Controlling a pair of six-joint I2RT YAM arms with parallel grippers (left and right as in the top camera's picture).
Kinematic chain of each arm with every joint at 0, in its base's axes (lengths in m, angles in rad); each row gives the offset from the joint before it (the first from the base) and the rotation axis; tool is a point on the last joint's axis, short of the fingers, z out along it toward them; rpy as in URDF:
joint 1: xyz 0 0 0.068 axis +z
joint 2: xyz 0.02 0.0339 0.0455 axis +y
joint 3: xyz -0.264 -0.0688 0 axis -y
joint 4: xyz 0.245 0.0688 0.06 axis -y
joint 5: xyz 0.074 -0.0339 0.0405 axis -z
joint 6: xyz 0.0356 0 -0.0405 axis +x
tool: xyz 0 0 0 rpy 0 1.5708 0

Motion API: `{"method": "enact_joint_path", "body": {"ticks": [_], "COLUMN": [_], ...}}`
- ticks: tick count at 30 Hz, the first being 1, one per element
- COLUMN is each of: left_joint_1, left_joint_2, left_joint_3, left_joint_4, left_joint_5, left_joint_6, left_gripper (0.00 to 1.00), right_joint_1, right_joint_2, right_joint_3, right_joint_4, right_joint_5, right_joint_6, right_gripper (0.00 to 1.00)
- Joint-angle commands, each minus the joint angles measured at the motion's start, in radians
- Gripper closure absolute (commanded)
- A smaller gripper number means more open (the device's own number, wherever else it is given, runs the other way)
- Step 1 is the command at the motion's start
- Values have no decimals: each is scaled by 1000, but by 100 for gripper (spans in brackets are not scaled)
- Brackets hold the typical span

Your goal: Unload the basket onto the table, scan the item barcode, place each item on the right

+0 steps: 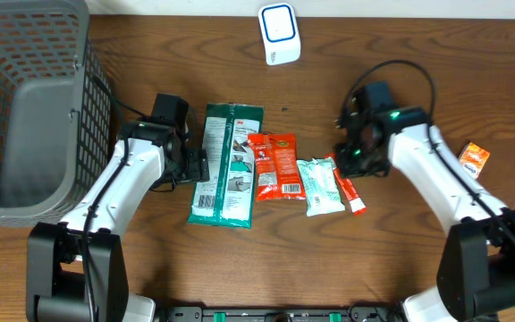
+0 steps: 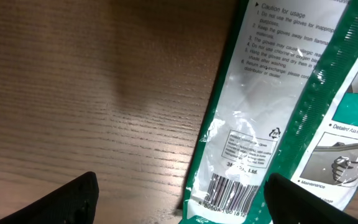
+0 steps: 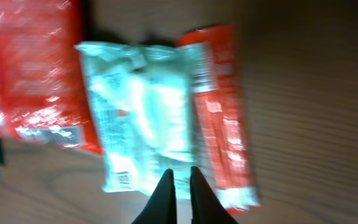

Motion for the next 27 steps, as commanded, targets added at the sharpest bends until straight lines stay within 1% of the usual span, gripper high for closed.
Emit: {"method": "enact_joint_path", "body": {"ticks": [1,4,9,13,19,23,27], "left_joint_1": [0,0,0,0,0,0,0], "left_joint_2": [-1,-1,-1,-1,-1,-1,-1], "left_joint_3": [4,4,4,4,4,4,4], "left_joint_4": [-3,-3,-3,-3,-3,-3,-3], "left_joint_5": [-8,-8,-9,-8,-8,-8,-9], "left_joint_6": [-3,-3,-3,-3,-3,-3,-3], "left_gripper": [14,14,14,14,14,14,14], "right_joint_1": [71,122,173,203,230,229,225], "right_joint_2": [9,9,9,9,9,8,8], "right_joint_3": [-52,-84,-124,-181,-277,-267,-181], "right_joint_4": [45,82,126,193,264,266,233], "right_joint_5": [-84,-74,23,29,29,12,-53], "right_joint_6": [58,68,135,193,214,209,156], "right_gripper": [97,97,97,97,96,96,90]}}
